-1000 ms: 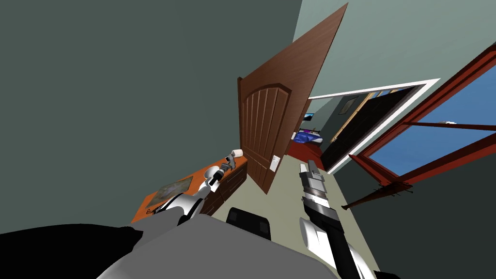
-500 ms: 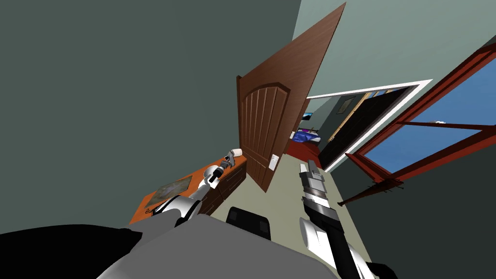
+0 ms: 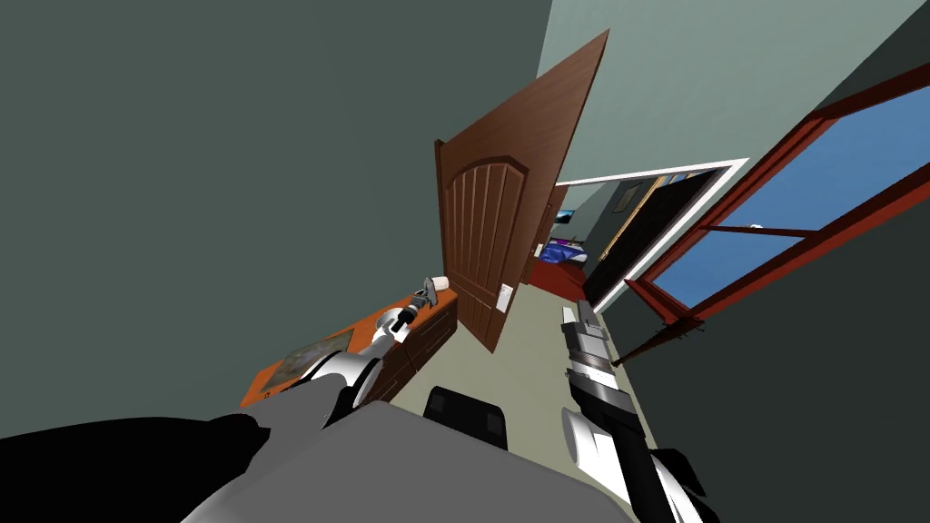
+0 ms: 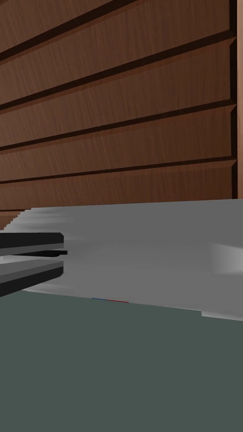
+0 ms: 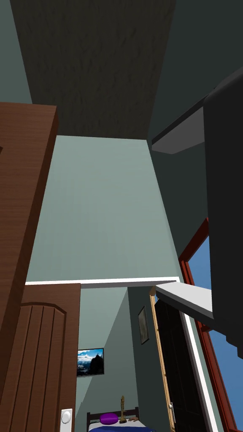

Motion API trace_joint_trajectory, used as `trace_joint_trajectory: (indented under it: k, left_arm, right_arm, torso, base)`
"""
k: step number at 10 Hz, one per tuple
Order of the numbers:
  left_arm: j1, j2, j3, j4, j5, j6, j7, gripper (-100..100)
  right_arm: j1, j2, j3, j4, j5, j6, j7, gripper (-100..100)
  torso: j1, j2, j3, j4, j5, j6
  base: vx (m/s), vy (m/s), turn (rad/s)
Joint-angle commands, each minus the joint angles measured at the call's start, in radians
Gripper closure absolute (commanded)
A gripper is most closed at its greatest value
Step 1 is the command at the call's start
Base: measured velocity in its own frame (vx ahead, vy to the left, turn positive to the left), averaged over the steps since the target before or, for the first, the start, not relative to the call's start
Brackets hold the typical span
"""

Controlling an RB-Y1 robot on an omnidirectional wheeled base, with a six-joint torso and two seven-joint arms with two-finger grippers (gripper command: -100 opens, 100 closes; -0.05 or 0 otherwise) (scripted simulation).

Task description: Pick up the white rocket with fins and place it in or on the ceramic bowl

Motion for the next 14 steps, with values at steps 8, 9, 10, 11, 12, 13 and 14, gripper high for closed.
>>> trace_joint_trajectory:
  k: [8,9,10,11,12,13,14]
  left_arm:
    - [-0.102,0.048,-0.031,-0.027,-0.019,0.156,0.106,100]
    - [-0.107,0.048,-0.044,-0.032,-0.021,0.176,0.117,100]
    - [-0.113,0.047,-0.057,-0.038,-0.024,0.197,0.129,100]
    - [-0.118,0.046,-0.071,-0.044,-0.026,0.217,0.140,100]
    - [-0.123,0.046,-0.086,-0.051,-0.028,0.238,0.150,100]
    - [-0.128,0.045,-0.100,-0.057,-0.030,0.258,0.161,100]
    - [-0.132,0.044,-0.114,-0.063,-0.031,0.277,0.170,100]
  right_arm:
    - [0.001,0.000,0.000,0.000,0.000,0.000,0.000,0]
    - [0.001,0.000,0.000,0.000,0.000,0.000,0.000,0]
    - [0.001,0.000,0.000,0.000,0.000,0.000,0.000,0]
    - [0.001,0.000,-0.001,0.000,0.000,0.000,0.000,0]
    - [0.001,0.000,-0.001,0.000,0.000,0.000,0.000,0]
    - [0.001,0.000,-0.001,0.000,0.000,0.000,0.000,0]
    - [0.001,0.000,-0.001,0.000,0.000,0.000,0.000,0]
  torso:
    - [0.009,-0.011,-0.005,0.000,0.001,-0.001]
    - [0.009,-0.012,-0.005,0.000,0.001,-0.001]
    - [0.009,-0.011,-0.005,0.000,0.000,-0.001]
    - [0.011,-0.011,-0.005,0.001,0.000,-0.001]
    - [0.011,-0.010,-0.004,0.001,0.000,-0.001]
    - [0.011,-0.012,-0.005,0.001,0.000,-0.002]
    - [0.010,-0.013,-0.005,0.001,-0.001,-0.001]
  base:
    - [0.040,-0.002,-0.042]
    - [0.129,0.062,0.033]
    - [0.131,0.096,0.043]
    - [0.119,0.106,0.037]
    - [0.164,0.109,0.050]
    - [0.178,0.090,0.057]
    - [0.163,0.095,0.046]
